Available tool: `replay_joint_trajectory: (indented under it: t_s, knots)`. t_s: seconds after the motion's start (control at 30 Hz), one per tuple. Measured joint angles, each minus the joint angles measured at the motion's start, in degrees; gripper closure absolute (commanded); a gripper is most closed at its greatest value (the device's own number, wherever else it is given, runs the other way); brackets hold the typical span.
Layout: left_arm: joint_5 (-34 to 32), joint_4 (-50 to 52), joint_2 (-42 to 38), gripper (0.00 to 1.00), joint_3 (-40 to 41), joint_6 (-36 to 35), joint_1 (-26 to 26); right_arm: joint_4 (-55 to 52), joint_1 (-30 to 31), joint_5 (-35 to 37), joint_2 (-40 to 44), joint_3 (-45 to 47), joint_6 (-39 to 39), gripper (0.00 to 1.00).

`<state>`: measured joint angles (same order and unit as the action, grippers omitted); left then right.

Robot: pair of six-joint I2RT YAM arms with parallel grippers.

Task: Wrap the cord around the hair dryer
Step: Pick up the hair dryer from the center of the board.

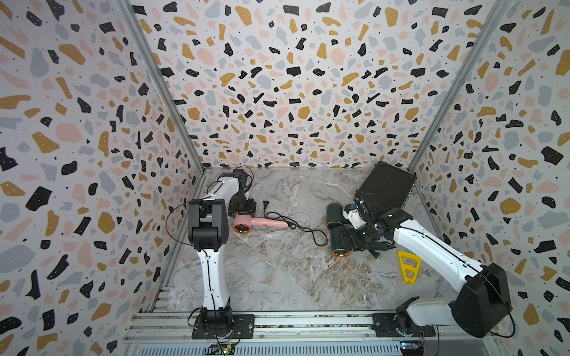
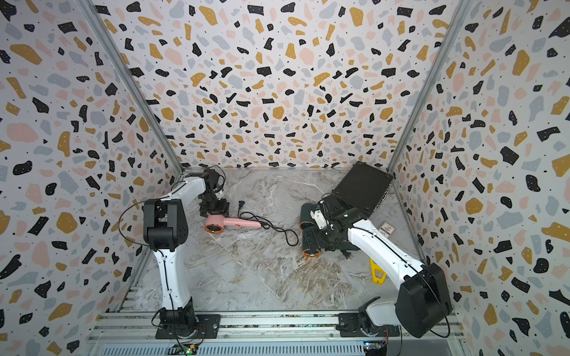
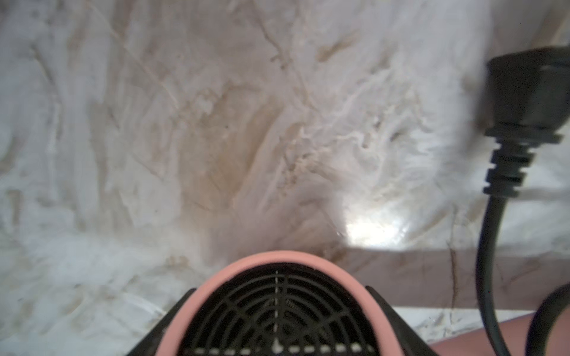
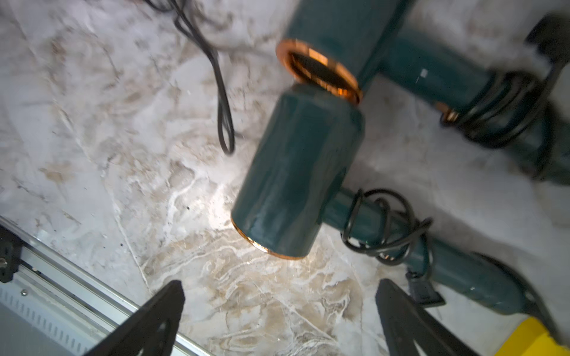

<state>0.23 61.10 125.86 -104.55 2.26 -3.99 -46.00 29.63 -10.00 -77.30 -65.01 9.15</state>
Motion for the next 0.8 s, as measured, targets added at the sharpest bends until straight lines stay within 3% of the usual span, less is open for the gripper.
replay_joint_trajectory:
  t_s: [0.1, 0.17, 0.3, 0.4, 0.5, 0.57, 0.7, 0.8]
  knots:
    - [-2.5, 5.2, -1.0, 0.98, -6.2, -1.5, -2.4, 0.8, 0.0, -1.2, -1.6, -5.6, -1.1, 0.04]
    - [-3.6, 8.0, -2.3, 1.00, -9.3, -2.4, -3.7, 1.3, 0.0, -2.9, -4.4, -9.5, -1.4, 0.08]
    - [-2.5, 9.5, -7.8, 1.00, -7.1, -3.0, -4.3, 2.2, 0.6, -6.0, -11.1, -15.3, -1.2, 0.16]
    - [-1.1, 10.0, -11.2, 1.00, -3.3, -3.2, -4.5, 1.7, 2.7, -7.8, -15.8, -19.3, -0.9, 0.28]
    - [0.1, 10.4, -12.2, 1.00, -1.2, -3.1, -4.8, 1.5, 5.7, -9.8, -18.7, -22.3, -0.3, 0.51]
    - [0.9, 10.3, -12.2, 1.00, -1.0, -3.1, -5.6, 1.4, 7.7, -10.8, -19.3, -23.1, 0.5, 0.60]
    - [1.2, 8.1, -14.5, 1.00, 1.1, -3.0, -7.1, 1.5, 10.7, -11.6, -19.4, -24.2, 1.6, 0.60]
    - [0.9, 7.3, -17.2, 1.00, 4.0, -2.9, -8.0, 1.4, 11.5, -11.8, -19.5, -25.4, 2.4, 0.51]
